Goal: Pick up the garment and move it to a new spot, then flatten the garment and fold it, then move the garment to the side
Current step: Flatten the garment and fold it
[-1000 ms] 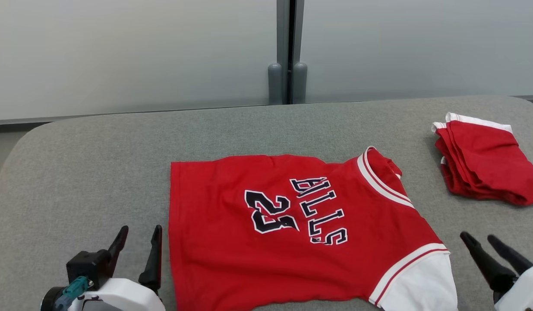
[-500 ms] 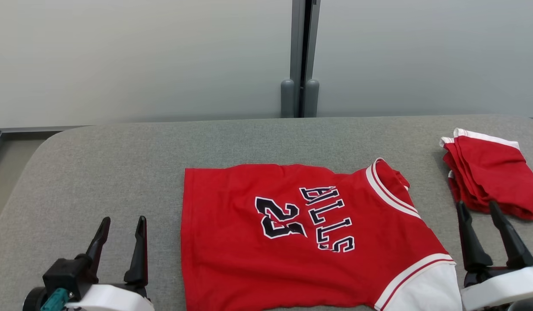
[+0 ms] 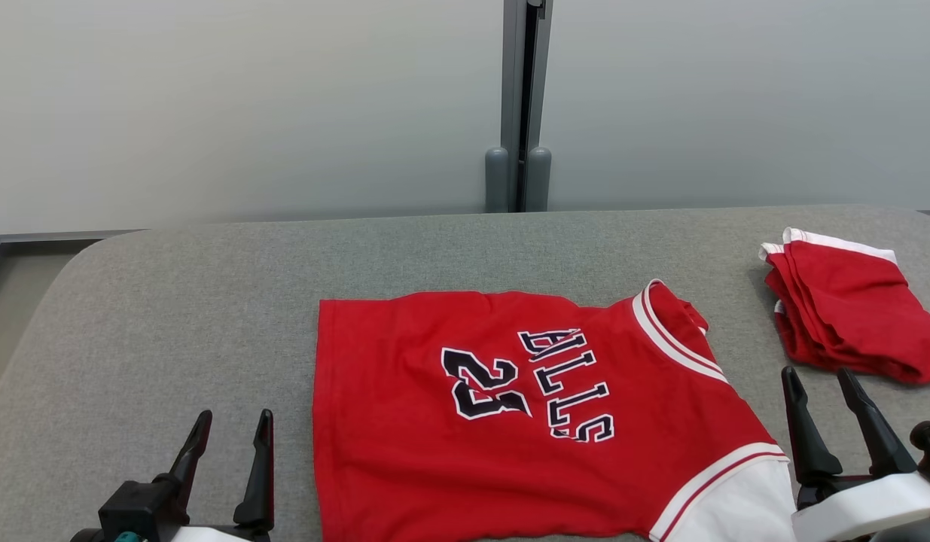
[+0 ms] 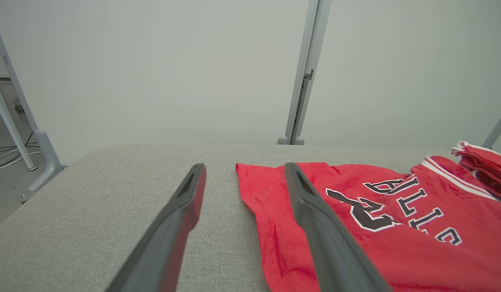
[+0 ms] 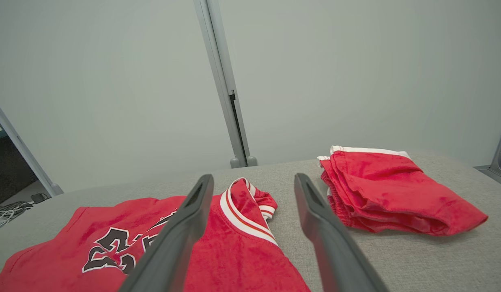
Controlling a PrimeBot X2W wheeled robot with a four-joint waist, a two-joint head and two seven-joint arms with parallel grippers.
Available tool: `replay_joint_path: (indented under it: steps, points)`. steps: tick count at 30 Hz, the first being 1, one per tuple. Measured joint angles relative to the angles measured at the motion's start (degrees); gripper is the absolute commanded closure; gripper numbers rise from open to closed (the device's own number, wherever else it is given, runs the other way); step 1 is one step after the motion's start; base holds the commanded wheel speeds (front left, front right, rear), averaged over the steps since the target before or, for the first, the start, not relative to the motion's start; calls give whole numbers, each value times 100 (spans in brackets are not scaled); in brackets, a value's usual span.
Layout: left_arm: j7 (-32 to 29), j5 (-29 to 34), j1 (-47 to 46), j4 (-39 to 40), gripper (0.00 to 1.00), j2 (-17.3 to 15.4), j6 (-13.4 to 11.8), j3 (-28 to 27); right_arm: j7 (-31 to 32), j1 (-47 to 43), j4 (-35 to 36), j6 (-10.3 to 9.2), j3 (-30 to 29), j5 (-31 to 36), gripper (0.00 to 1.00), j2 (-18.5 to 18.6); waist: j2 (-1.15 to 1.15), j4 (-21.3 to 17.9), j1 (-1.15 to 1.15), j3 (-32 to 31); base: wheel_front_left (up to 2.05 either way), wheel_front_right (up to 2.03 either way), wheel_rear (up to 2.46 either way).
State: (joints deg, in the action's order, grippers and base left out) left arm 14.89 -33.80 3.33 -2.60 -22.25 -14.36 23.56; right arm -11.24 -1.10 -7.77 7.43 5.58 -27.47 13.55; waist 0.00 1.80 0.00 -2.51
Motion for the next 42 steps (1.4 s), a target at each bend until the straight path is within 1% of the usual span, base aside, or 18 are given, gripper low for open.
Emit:
replay_joint_path:
  steps: [8, 17, 20, 23, 26, 28, 32, 33, 35, 39, 40, 42]
  points:
    - [0, 19, -3, -21, 0, 0, 0, 37, -4, 46, -87, 0, 113, -42, 0, 64, 0, -13, 0, -15, 0, 0, 0]
    - [0, 37, -23, 7, 0, -1, -33, 35, 12, 56, -35, 0, 75, -30, 0, 89, 0, -36, 0, -14, 0, 0, 0]
    - [1, 47, -31, 55, 0, 0, -54, 4, 20, 60, 29, 0, -26, -23, 0, 94, 0, -42, 0, -18, 0, 0, 0]
    - [2, 52, -36, 156, 0, 1, -78, -58, 201, 59, 165, 0, -193, -25, 0, 164, 0, -46, 0, -21, 0, 0, 0]
    - [-90, 14, -15, 300, 0, -35, -71, -64, 792, -29, 348, 0, -360, -20, 0, 366, 0, -56, 0, -8, 0, 0, 0]
    - [-414, -124, 44, 360, 0, -105, -29, -19, 1334, -204, 450, 0, -470, -74, 0, 494, 0, -64, 0, 17, 0, 0, 0]
    - [-1156, -281, 257, 504, 0, -290, -46, 155, 2516, -732, 594, 0, -801, -135, 0, 549, 0, -67, 0, 93, 0, 0, 0]
    - [-1311, -345, 278, 554, 0, -304, -81, 172, 2754, -845, 664, 0, -905, -190, 0, 499, 0, -63, 0, 112, 0, 0, 0]
    - [-1695, -437, 312, 620, 0, -356, -75, 319, 3322, -1113, 790, 0, -917, -355, 0, 361, 0, -48, 0, 141, 0, 0, 0]
    - [-2305, -606, 361, 683, 0, -433, -22, 539, 4146, -1573, 977, 0, -1007, -530, 0, 75, 0, -32, 0, 217, 0, 0, 0]
    - [-2410, -651, 376, 705, 0, -434, -5, 573, 4311, -1642, 1038, 0, -1023, -534, 0, 19, 0, -37, 0, 247, 0, 0, 0]
    - [-2516, -702, 387, 714, 0, -442, 4, 605, 4394, -1678, 1074, 0, -1054, -533, 0, -38, 0, -43, 0, 277, 0, 0, 0]
